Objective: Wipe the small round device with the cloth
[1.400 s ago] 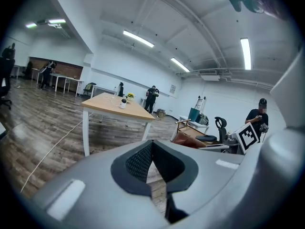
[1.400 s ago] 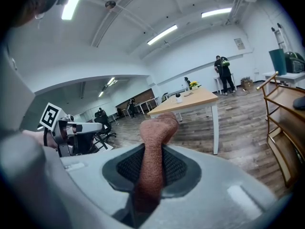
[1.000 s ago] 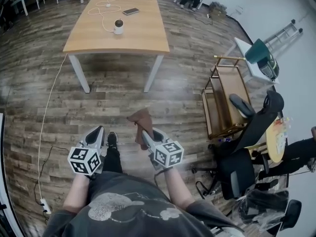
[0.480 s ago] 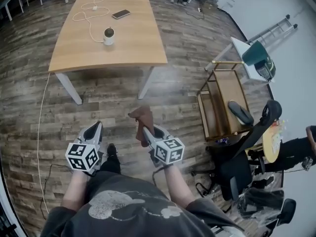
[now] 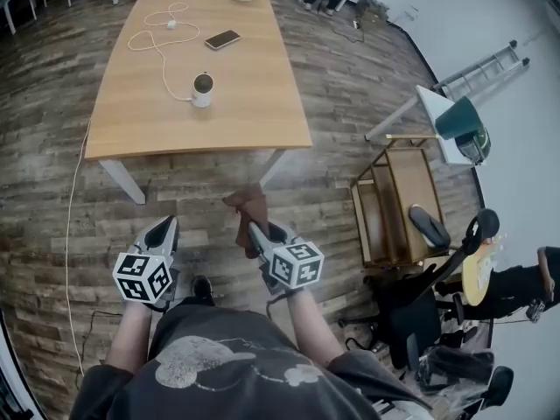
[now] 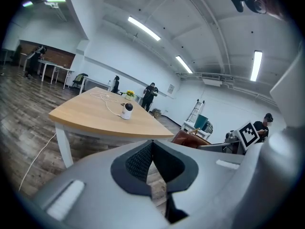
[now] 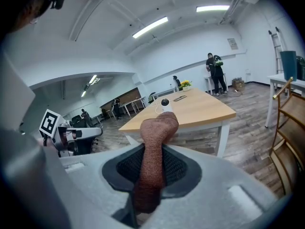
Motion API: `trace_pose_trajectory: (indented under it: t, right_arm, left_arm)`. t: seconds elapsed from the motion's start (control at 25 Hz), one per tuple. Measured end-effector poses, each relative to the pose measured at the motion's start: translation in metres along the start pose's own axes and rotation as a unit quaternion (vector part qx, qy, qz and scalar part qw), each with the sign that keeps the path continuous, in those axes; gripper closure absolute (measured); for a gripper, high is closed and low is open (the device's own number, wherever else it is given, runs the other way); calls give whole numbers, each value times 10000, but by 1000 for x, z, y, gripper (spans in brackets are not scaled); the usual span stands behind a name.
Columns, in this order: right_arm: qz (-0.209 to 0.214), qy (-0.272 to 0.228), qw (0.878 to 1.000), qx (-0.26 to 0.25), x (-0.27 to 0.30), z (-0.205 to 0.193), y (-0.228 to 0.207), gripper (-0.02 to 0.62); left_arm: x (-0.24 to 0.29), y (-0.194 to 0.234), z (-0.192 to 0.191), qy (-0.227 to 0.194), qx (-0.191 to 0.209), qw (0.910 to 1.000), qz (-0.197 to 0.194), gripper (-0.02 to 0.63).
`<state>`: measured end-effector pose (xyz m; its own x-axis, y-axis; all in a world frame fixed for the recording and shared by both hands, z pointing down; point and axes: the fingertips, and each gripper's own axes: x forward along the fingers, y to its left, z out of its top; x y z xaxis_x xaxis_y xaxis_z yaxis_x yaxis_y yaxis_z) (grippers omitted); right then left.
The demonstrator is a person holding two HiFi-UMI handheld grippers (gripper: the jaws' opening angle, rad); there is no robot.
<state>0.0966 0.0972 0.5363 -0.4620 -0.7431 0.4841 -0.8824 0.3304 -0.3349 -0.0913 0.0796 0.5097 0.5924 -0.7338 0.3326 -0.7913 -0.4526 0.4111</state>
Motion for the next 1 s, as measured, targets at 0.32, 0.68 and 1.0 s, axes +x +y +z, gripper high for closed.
trace_pose_trajectory:
  t: [0.32,0.68,1.0]
  right_arm:
    - [-15,20,10000,-9,39,23,-5,520]
    - [79,38,9999,-65,79,51,-25,520]
    - [545,36,9983,-187,150,102,-32,520]
  left_arm:
    - [29,29,25,-18,49,10000,-56,588]
    - [55,46,49,-177,15,9998,16,588]
    - [89,74,69,-137,-39,9992,377,588]
